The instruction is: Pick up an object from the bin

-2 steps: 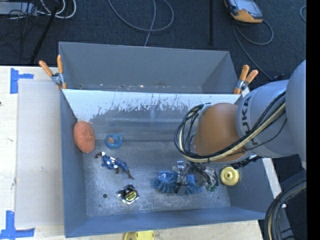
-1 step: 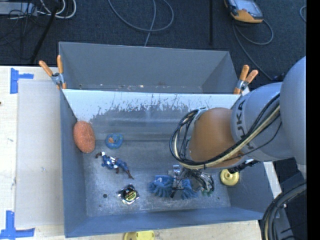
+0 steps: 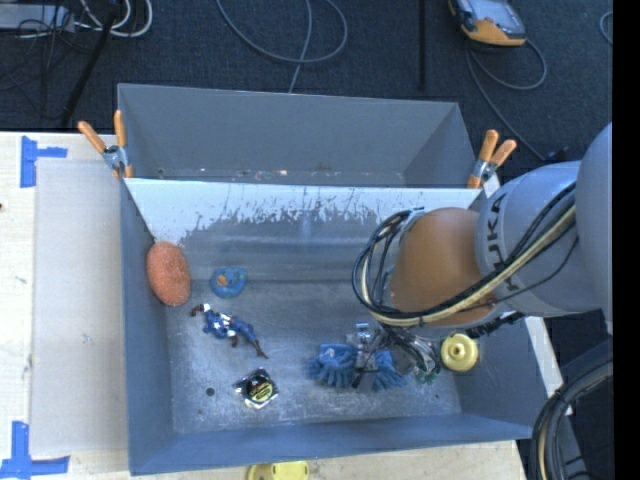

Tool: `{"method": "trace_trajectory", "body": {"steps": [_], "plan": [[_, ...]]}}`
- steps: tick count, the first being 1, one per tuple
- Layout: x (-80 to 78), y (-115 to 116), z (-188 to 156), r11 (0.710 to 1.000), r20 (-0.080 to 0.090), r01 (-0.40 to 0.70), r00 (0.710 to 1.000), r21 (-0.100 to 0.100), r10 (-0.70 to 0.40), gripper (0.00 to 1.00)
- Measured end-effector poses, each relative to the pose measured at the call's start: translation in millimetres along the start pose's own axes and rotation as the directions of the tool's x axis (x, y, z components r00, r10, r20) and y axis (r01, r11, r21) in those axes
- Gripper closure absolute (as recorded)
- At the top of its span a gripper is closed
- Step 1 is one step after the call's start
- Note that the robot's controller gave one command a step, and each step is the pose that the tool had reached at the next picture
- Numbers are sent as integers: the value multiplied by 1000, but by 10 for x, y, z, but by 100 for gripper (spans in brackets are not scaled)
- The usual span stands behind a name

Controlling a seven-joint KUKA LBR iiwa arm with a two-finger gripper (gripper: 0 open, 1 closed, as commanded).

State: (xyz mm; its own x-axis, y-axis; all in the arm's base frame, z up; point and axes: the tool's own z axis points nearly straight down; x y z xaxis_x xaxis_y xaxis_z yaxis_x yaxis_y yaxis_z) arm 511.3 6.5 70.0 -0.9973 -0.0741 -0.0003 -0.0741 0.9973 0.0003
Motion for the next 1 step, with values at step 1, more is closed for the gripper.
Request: {"method": "trace_trajectory", "body": {"steps": [1], "plan": [[0, 0, 0, 1000, 0, 1, 1000, 0, -1, 100]]}}
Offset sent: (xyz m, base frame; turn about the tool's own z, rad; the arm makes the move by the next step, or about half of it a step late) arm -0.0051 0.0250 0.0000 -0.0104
